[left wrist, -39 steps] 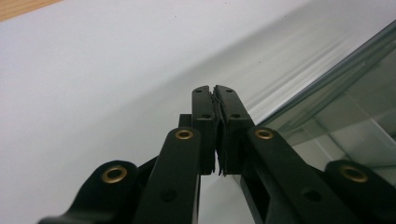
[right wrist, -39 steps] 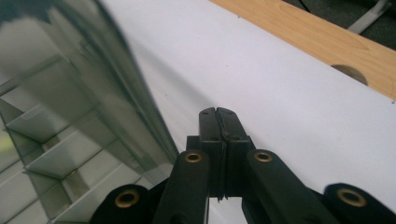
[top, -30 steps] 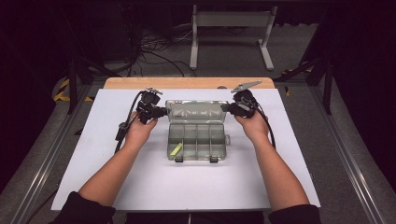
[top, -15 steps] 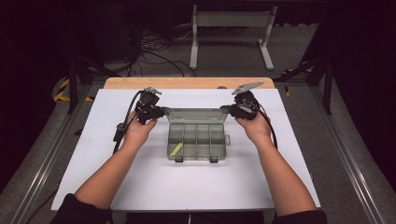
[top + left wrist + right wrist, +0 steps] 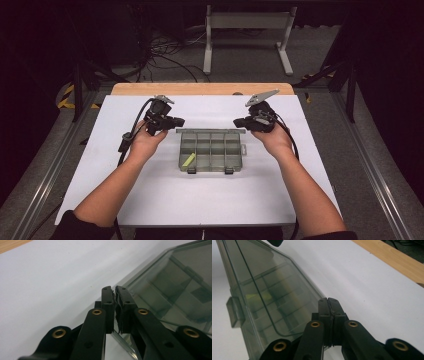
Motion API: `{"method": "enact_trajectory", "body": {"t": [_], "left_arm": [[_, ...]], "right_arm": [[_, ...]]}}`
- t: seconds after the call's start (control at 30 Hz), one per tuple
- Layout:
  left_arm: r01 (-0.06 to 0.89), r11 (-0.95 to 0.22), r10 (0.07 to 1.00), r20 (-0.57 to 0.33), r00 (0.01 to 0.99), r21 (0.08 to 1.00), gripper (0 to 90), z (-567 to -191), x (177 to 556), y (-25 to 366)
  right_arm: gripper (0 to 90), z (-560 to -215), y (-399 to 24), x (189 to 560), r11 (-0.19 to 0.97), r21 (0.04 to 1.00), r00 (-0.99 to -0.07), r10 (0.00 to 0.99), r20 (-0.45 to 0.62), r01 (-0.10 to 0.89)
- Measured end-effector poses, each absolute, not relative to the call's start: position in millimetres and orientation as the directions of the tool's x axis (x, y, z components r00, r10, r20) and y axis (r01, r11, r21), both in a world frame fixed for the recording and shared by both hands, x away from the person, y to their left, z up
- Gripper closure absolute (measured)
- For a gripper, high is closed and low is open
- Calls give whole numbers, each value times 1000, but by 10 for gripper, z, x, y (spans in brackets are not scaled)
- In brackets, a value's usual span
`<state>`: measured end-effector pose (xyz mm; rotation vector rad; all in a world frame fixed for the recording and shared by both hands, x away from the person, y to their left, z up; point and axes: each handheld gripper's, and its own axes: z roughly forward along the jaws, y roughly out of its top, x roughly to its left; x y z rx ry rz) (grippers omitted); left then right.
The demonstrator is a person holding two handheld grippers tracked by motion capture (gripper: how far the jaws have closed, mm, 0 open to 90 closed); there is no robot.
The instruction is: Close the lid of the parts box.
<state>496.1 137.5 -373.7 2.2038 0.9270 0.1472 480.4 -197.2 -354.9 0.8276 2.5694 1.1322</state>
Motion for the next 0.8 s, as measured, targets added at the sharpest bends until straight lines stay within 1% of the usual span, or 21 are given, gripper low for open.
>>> {"method": "enact_trajectory", "body": {"t": [0.13, 0.3, 0.37, 0.47, 0.5, 0.8], "left_arm": [[558, -508, 636, -151, 757, 656, 858, -3714, 4892, 1358], [553, -526, 609, -168, 775, 647, 844, -3702, 4833, 1357], [549, -530, 587, -188, 788, 647, 845, -3699, 4795, 1376], [560, -513, 554, -248, 795, 651, 845, -3696, 4746, 1406], [558, -513, 546, -254, 798, 653, 845, -3694, 4726, 1411], [516, -549, 528, -207, 824, 658, 844, -3669, 4489, 1384]], "right_arm": [[900, -3541, -1939, 4737, 570, 719, -834, 551, 27, 399], [896, -3544, -1912, 4621, 598, 705, -845, 535, 3, 381], [896, -3551, -1905, 4585, 602, 703, -847, 532, -1, 378], [890, -3565, -1881, 4493, 621, 691, -853, 522, -12, 370], [890, -3567, -1871, 4461, 624, 688, -854, 521, -13, 370], [889, -3604, -1851, 4262, 618, 692, -861, 508, 11, 373]]}}
